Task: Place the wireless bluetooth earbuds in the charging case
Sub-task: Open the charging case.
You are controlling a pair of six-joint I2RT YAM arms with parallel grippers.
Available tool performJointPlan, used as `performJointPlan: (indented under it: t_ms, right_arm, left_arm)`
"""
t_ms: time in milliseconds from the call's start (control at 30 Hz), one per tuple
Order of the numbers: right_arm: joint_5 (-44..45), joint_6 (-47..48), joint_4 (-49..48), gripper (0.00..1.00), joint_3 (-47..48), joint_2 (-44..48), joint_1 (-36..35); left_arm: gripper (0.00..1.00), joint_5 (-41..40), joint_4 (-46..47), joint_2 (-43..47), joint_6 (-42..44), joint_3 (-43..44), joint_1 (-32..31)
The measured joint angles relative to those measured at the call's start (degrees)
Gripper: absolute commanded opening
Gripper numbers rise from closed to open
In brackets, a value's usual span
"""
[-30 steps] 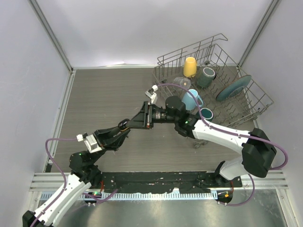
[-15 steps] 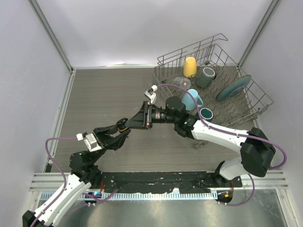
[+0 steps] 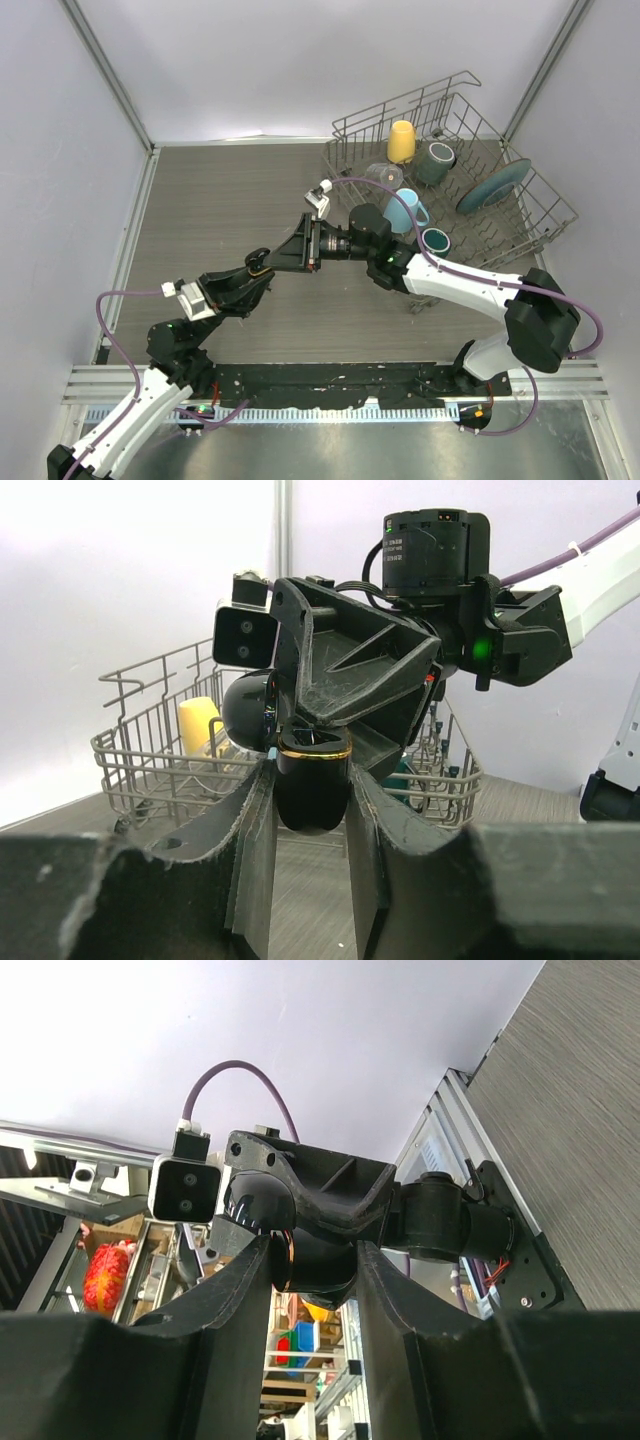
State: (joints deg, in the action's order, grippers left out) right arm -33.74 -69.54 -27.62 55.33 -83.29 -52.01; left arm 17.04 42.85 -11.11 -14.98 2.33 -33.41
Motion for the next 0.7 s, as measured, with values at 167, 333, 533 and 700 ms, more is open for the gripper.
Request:
performJointPlan:
  t_ms: [167, 333, 533, 700]
  right_arm:
    - [0.2, 1.0, 1.3, 0.01, 0.0, 0.0, -0.1]
    - [0.8, 2.8, 3.7, 0.01, 0.0, 0.0, -0.2]
    - [1.4, 3.5, 4.0, 0.01, 0.0, 0.0, -0.2]
    - [1.5, 3.5, 4.0, 0.01, 0.0, 0.2, -0.4]
  left_arm:
    - [0.4, -0.1, 0.0, 0.0, -0.2, 0.0, 0.0]
    - [0.38, -0.5, -0.3, -0.2, -0.8, 0.0, 0.0]
    - [0.44, -0.6, -0.3, -0.9, -1.1, 0.0, 0.0]
    - [0.48, -0.7, -0.2, -1.3, -1.1, 0.0, 0.0]
